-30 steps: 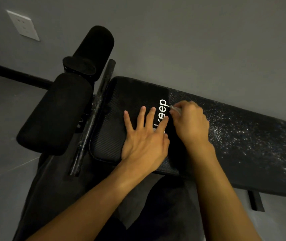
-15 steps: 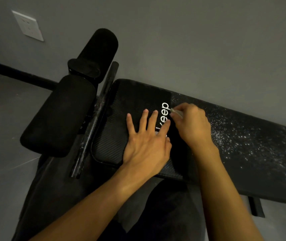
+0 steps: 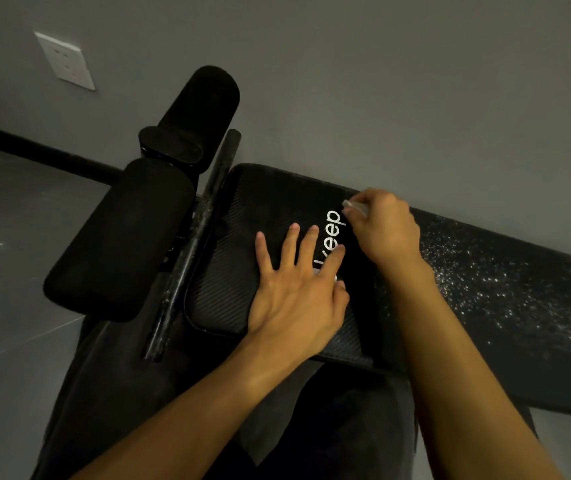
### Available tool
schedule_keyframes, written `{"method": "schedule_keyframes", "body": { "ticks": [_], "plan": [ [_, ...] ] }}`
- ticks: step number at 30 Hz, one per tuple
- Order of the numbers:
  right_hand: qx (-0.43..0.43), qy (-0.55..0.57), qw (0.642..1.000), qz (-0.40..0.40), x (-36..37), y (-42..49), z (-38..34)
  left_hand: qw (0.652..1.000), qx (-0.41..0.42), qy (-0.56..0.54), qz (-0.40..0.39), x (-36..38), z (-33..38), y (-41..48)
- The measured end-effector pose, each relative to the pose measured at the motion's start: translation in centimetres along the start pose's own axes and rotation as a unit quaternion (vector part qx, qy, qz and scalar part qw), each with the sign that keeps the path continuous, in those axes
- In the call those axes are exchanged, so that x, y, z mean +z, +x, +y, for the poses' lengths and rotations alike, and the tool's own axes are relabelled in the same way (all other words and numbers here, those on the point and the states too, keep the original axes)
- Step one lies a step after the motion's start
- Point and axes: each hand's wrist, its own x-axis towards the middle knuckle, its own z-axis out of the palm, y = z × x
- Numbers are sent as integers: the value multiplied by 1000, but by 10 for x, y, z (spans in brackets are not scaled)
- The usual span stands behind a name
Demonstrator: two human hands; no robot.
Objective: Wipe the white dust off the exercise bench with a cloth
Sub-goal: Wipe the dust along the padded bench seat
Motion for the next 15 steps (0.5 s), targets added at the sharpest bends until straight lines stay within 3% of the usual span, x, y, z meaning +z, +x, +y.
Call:
{"method": "schedule_keyframes", "body": {
  "ticks": [5, 10, 15],
  "plan": [
    [3, -18, 1000, 10, 1, 22, -15, 1000, -1, -2, -4, -2, 1, 0],
    [-40, 26, 998, -27, -1, -21, -1, 1000, 0, 10, -5, -1, 1, 0],
    [2, -4, 1000, 10, -1, -9, 2, 1000, -1, 8, -10, 0, 1, 1]
  ]
}}
